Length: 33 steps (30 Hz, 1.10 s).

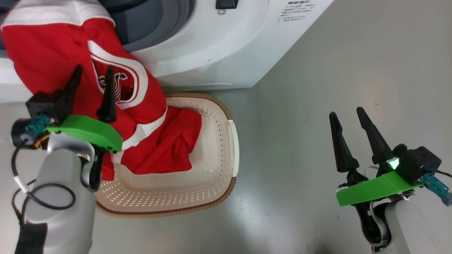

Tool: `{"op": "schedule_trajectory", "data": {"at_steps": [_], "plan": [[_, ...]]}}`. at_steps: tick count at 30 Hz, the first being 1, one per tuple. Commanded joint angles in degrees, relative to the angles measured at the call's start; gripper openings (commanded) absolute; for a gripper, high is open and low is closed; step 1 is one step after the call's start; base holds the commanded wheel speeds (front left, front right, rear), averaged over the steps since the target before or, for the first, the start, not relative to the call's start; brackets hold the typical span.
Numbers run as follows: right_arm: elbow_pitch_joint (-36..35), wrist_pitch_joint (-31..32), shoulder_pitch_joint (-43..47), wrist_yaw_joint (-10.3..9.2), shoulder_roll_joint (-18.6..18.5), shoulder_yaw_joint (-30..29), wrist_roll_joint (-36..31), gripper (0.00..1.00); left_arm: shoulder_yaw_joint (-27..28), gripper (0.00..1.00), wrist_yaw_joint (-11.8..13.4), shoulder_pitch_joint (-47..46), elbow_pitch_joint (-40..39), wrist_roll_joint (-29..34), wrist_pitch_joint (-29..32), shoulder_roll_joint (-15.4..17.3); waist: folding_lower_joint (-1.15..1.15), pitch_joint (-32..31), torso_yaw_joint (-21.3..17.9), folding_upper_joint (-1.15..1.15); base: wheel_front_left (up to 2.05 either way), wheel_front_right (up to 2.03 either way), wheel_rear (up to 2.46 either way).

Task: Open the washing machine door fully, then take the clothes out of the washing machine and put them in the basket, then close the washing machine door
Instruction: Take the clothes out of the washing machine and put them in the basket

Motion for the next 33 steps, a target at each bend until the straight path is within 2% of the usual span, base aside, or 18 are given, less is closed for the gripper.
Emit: {"op": "schedule_trajectory", "data": {"at_steps": [1, 3, 4, 6, 9, 20, 28, 33], "plan": [[-1.47, -0.36, 0.21, 0.36, -0.07, 1.45, 0.20, 1.00, 1.56, 1.00, -0.31, -0.30, -0.72, 0.46, -0.28, 2.25, 0.00, 0.05, -0.08, 0.00, 0.00, 0.00, 0.00], [-1.53, -0.36, 0.15, 0.36, -0.07, 1.46, 0.26, 1.00, 1.75, 1.00, -0.31, -1.10, 0.49, 0.72, -0.28, 2.62, 0.00, 0.12, -0.18, 0.00, 0.00, 0.00, 0.00], [-1.54, -0.36, 0.09, 0.36, -0.07, 1.47, 0.27, 1.00, 1.87, 0.87, -0.31, -1.47, 0.99, 0.83, -0.28, 2.80, 0.00, 0.16, -0.22, 0.00, 0.00, 0.00, 0.00], [-1.58, -0.36, -0.05, 0.36, -0.07, 1.50, 0.26, 1.00, 2.09, 0.42, -0.31, -2.03, 1.74, 1.00, -0.28, 3.05, 0.00, 0.20, -0.27, 0.00, 0.00, 0.00, 0.00], [-1.68, -0.36, -0.10, 0.36, -0.07, 1.45, 0.20, 1.00, 2.37, 0.00, -0.31, -2.53, 2.11, 1.25, -0.28, 3.13, 0.00, 0.22, -0.21, 0.00, 0.00, 0.00, 0.00], [-1.43, -0.36, -0.04, 0.36, -0.07, 1.36, 0.30, 1.00, 1.39, 0.00, -0.31, 1.32, -0.04, 0.93, -0.28, 1.91, 0.00, -0.26, 0.71, 0.00, 0.00, 0.00, 0.00], [-1.35, -0.36, 0.13, 0.36, -0.07, 0.92, 0.07, 1.00, -1.44, 0.00, -0.31, 8.18, -3.65, -0.53, -0.28, 0.31, 0.00, -0.50, 1.90, 0.00, 0.00, 0.00, 0.00], [-1.17, -0.36, -0.18, 0.36, -0.07, 1.03, -0.10, 1.00, -4.70, 0.00, -0.31, 11.81, -2.58, -2.17, -0.28, -0.44, 0.00, -0.41, 2.24, 0.00, 0.00, 0.00, 0.00]]}}
